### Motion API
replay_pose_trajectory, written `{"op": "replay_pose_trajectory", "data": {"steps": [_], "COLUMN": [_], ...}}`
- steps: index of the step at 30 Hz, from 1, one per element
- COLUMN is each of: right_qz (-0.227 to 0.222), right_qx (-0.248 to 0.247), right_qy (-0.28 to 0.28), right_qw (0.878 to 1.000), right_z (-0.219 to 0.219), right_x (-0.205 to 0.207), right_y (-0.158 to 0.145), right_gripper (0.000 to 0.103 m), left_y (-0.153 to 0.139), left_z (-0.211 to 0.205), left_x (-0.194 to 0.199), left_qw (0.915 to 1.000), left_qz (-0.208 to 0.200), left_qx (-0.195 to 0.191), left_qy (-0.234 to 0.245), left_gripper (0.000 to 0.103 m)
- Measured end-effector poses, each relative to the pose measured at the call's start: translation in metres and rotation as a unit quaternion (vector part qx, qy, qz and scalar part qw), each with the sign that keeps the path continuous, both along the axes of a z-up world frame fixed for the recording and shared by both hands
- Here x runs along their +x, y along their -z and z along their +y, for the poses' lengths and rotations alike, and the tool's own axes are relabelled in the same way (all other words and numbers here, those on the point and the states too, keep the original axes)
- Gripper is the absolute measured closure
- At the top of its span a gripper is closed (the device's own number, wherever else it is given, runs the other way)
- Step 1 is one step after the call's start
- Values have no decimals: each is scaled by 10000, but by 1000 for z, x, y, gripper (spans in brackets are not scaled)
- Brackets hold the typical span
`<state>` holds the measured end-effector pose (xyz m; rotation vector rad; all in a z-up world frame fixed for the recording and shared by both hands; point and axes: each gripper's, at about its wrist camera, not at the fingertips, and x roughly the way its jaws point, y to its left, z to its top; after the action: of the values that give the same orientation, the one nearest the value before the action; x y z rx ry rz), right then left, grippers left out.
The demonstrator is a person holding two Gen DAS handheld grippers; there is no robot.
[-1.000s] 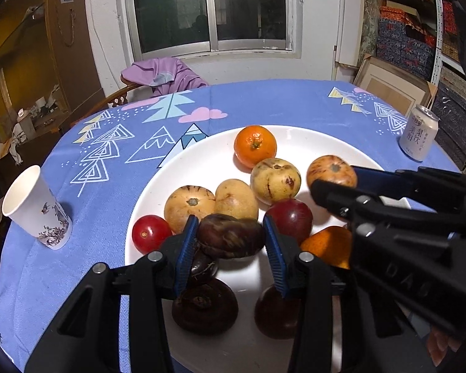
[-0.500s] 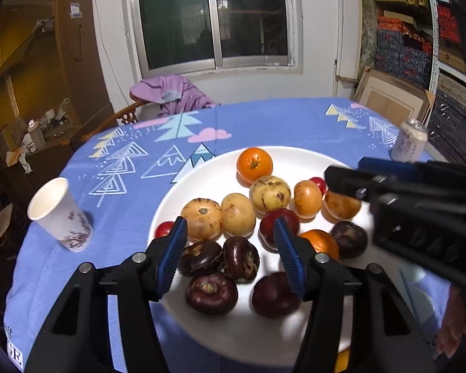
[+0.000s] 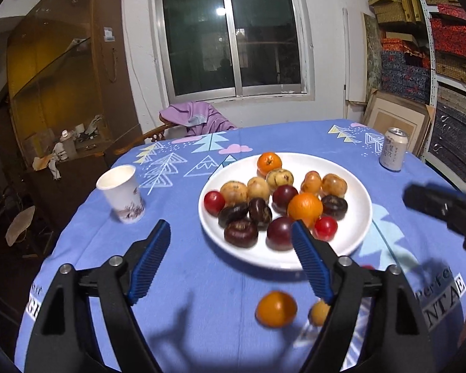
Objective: Organize fruits
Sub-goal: 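Move both open grippers back toward the remaining loose fruits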
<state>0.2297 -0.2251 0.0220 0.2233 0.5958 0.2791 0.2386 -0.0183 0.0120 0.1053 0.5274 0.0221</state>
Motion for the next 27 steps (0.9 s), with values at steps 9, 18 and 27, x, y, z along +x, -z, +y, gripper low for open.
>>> {"op": "replay_pose_trajectory", "data": {"steps": [9, 18, 27], "right_qz": [264, 403, 416], "right_qx": [637, 642, 651], "right_qy": [447, 536, 473], "right_qw": [9966, 9957, 9959], "right_z": [-42, -47, -46], "right_x": [-34, -34, -34], "right_y": [28, 35, 37], "right_gripper": [30, 23, 22], "left_y": [23, 41, 45], "left_z": [8, 31, 21], "left_x": [-41, -25, -20], "left_qw": [9997, 9930, 9958], "left_qz": [244, 1038, 881], "left_qx": [14, -565, -234], "left_qy": [-96, -8, 11], "left_gripper": [21, 15, 15]}}
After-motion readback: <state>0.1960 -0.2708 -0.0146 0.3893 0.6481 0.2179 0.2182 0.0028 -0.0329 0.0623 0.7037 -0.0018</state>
